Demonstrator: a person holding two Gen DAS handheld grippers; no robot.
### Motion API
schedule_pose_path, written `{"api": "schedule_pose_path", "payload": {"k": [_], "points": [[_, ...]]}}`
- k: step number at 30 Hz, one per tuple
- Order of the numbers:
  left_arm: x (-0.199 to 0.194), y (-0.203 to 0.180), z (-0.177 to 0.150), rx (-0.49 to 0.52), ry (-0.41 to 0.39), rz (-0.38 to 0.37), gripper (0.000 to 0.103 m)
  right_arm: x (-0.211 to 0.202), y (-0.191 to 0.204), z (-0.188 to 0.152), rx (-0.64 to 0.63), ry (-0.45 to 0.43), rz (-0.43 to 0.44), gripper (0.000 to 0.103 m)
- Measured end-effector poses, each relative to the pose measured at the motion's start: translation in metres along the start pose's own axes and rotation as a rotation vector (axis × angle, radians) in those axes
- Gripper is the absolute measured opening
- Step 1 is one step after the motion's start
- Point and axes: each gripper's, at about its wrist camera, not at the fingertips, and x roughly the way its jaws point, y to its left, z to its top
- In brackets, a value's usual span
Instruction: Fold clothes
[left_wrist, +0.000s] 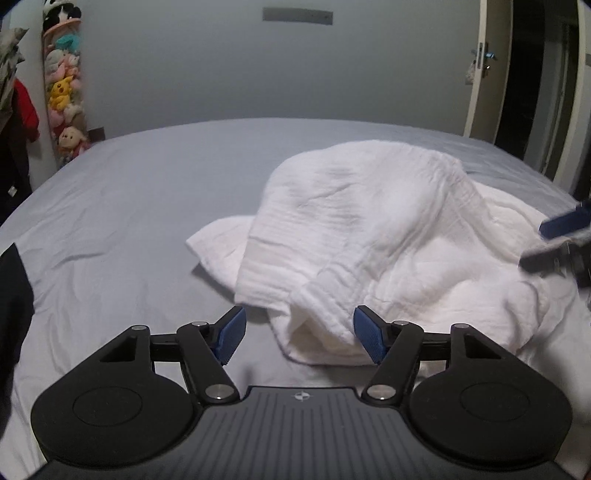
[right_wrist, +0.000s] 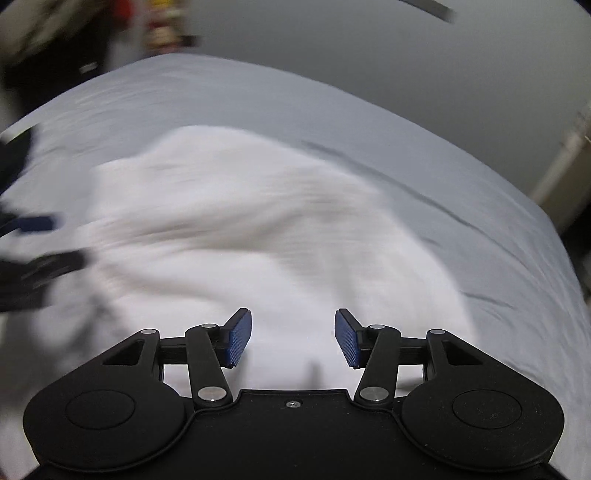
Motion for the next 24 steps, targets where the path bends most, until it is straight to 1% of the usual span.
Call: {"api": "schedule_pose_path", "payload": {"k": [3, 5, 9, 11, 14, 15, 16, 17, 18, 19, 22, 24], "points": [[0.0, -0.003, -0.002, 0.025, 0.003, 0.035, 0.064, 0.0, 0.046, -0.005, -0.081, 0.019, 0.083, 0.049], [0.0, 0.0, -0.003, 0.011, 0.011, 0.041, 0.064, 0.008, 0.071, -0.008, -0.127, 0.06, 0.109, 0.049], [0.005, 0.003, -0.004, -0.026, 0.03, 0.035, 0.064, 0.02, 0.091, -0.018, -0.196, 0.12, 0.125, 0.049], [0.006, 0.003, -0.005, -0.027, 0.037, 0.035, 0.064, 0.027, 0.097, -0.022, -0.232, 0.141, 0.098, 0.049], [0.006, 0.004, -0.006, -0.025, 0.034, 0.038, 0.064, 0.037, 0.096, -0.025, -0.249, 0.157, 0.059, 0.048], [0.006, 0.004, -0.007, -0.024, 0.033, 0.039, 0.064, 0.04, 0.096, -0.026, -0.252, 0.166, 0.049, 0.045], [0.006, 0.004, -0.007, -0.023, 0.035, 0.04, 0.064, 0.041, 0.096, -0.027, -0.254, 0.172, 0.04, 0.037], [0.006, 0.004, -0.007, -0.023, 0.038, 0.041, 0.064, 0.042, 0.096, -0.027, -0.253, 0.174, 0.033, 0.031], [0.007, 0.005, -0.008, -0.022, 0.042, 0.041, 0.064, 0.043, 0.094, -0.027, -0.251, 0.173, 0.028, 0.019], [0.008, 0.005, -0.008, -0.021, 0.045, 0.041, 0.064, 0.043, 0.093, -0.026, -0.248, 0.169, 0.022, 0.01], [0.009, 0.003, -0.008, -0.005, 0.054, 0.035, 0.064, 0.029, 0.083, -0.023, -0.213, 0.142, 0.021, 0.007], [0.009, 0.0, -0.008, 0.017, 0.046, 0.026, 0.064, 0.018, 0.075, -0.018, -0.203, 0.118, 0.009, 0.007]]}}
